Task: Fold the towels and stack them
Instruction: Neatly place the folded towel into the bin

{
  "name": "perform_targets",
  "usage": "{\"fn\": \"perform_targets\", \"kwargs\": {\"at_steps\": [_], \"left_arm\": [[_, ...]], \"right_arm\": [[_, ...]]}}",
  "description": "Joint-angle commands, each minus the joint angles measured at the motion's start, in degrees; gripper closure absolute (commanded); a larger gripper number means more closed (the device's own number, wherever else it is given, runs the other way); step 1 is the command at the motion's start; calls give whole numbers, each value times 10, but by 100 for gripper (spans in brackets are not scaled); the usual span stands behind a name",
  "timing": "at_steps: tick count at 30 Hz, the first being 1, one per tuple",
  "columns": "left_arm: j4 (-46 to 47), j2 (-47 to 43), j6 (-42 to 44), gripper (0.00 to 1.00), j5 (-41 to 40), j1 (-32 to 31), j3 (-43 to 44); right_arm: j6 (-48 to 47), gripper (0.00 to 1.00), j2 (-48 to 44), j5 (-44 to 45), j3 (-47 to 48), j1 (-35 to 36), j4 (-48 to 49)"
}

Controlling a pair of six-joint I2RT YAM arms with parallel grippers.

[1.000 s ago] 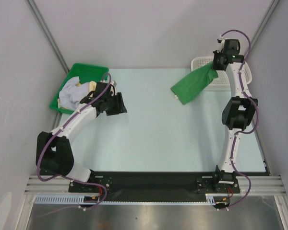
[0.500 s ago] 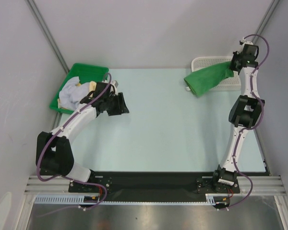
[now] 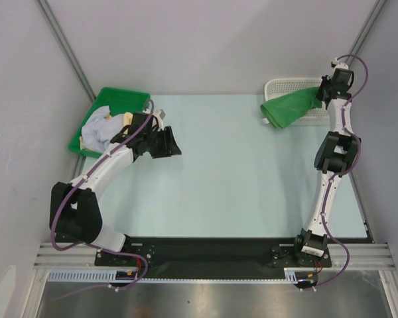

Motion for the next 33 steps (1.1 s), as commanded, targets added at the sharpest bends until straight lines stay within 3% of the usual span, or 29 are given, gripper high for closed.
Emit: {"fn": "perform_targets", "kwargs": {"at_steps": [1,18,20,21,23,24,29,33], "left_arm": [[24,-6,4,46,23,3,11],[40,-17,3,46,41,2,0],[43,-19,3,46,42,2,0],[43,-19,1,46,43,3,0],[44,-20,1,46,47,2,0],[44,-20,1,46,50,3,0],[46,-29,3,45,48,3,-1],[36,-39,9,44,54,2,2]], "right_arm": [[24,100,16,26,36,-16,54],[103,100,42,97,23,-39,51],[107,89,42,92,16,-39,55],[107,75,40,86,16,-39,55],[105,55,31,78,11,-39,52],[100,50,27,66,9,-39,52],[85,36,-53,54,-38,-27,43],[89,36,-103,31,-94,-9,44]]}}
